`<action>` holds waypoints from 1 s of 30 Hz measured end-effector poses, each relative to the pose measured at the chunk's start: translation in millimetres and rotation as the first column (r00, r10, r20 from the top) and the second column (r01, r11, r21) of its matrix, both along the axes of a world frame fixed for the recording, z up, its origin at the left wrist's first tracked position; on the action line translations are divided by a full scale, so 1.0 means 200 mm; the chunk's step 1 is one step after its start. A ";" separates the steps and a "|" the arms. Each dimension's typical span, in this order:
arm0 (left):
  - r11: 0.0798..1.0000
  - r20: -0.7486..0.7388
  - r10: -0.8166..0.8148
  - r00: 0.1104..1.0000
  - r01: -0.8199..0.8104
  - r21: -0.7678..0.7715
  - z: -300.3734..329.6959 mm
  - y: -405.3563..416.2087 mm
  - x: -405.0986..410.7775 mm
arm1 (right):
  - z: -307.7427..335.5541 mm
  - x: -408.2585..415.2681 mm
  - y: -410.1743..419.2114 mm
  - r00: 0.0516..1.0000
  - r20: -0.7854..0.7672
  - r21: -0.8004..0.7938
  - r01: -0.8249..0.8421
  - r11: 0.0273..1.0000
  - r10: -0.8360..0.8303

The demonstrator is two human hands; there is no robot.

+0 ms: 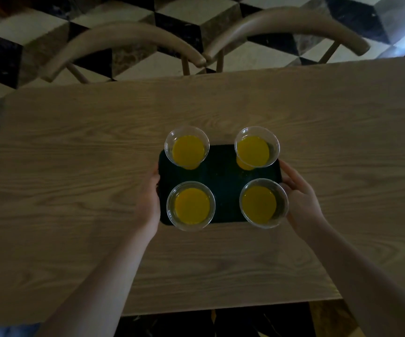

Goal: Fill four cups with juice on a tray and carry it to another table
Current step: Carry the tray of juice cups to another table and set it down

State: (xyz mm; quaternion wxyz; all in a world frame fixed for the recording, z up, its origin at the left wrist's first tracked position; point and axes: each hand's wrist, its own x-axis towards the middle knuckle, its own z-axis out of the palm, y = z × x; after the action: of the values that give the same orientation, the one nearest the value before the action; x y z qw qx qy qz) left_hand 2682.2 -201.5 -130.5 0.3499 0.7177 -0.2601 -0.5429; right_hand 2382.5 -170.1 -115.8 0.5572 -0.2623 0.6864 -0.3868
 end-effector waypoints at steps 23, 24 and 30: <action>0.986 -0.021 -0.057 0.998 0.060 0.152 -0.01 -0.07 0.09 | -0.09 -0.02 -0.02 0.994 -0.098 0.068 -0.048 0.997 0.054; 0.984 -0.001 -0.084 0.996 0.083 0.155 -0.01 -0.08 0.10 | -0.09 -0.02 -0.02 0.994 -0.100 0.075 -0.045 0.996 0.052; 0.950 0.021 -0.276 0.961 0.270 0.157 0.10 -0.11 0.12 | 0.00 -0.04 -0.01 0.991 0.010 0.082 -0.136 0.987 0.136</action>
State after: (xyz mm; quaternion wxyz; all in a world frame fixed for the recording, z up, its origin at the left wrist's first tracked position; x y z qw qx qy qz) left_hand 2707.0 -223.8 -111.1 0.2097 0.7111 -0.3219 -0.5889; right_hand 2375.3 -172.4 -116.7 0.5940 -0.2846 0.6810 -0.3199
